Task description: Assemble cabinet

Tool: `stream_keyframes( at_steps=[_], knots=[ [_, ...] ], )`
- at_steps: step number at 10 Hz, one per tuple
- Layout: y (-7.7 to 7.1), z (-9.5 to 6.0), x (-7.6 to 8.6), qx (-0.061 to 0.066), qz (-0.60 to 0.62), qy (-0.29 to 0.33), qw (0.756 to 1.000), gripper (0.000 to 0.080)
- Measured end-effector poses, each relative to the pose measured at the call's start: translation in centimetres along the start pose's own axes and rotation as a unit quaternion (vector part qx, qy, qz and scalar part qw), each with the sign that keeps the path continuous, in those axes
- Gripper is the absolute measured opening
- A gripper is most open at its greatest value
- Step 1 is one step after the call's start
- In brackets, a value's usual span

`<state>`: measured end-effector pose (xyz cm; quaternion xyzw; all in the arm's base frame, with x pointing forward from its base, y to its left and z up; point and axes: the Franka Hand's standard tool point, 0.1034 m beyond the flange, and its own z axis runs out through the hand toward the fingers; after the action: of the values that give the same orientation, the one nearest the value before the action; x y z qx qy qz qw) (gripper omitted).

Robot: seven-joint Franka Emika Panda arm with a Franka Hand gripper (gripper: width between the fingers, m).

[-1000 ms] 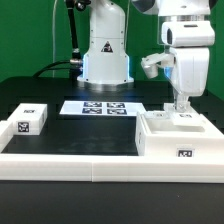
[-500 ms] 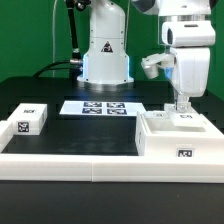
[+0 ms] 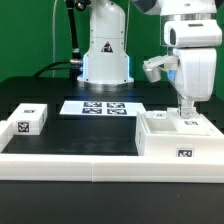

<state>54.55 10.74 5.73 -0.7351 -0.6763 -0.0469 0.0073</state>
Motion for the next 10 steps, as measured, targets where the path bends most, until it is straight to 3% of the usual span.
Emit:
stream_keyframes(
  at_steps=[2, 5, 6, 8, 10],
  knots=[
    [0.8, 0.0, 0.0, -0.002, 0.003, 0.001, 1.0, 0.0071],
    [2.7, 0.1, -0.1, 0.005, 0.008, -0.001, 1.0, 0.0071],
    [3.0, 0.3, -0.1, 0.01, 0.01, -0.002, 1.0, 0.0071],
    [3.0, 0.3, -0.1, 0.033, 0.009, -0.01, 0.999, 0.0071],
    [3.0, 0.3, -0.1, 0.035, 0.009, -0.011, 0.999, 0.0071]
  ],
)
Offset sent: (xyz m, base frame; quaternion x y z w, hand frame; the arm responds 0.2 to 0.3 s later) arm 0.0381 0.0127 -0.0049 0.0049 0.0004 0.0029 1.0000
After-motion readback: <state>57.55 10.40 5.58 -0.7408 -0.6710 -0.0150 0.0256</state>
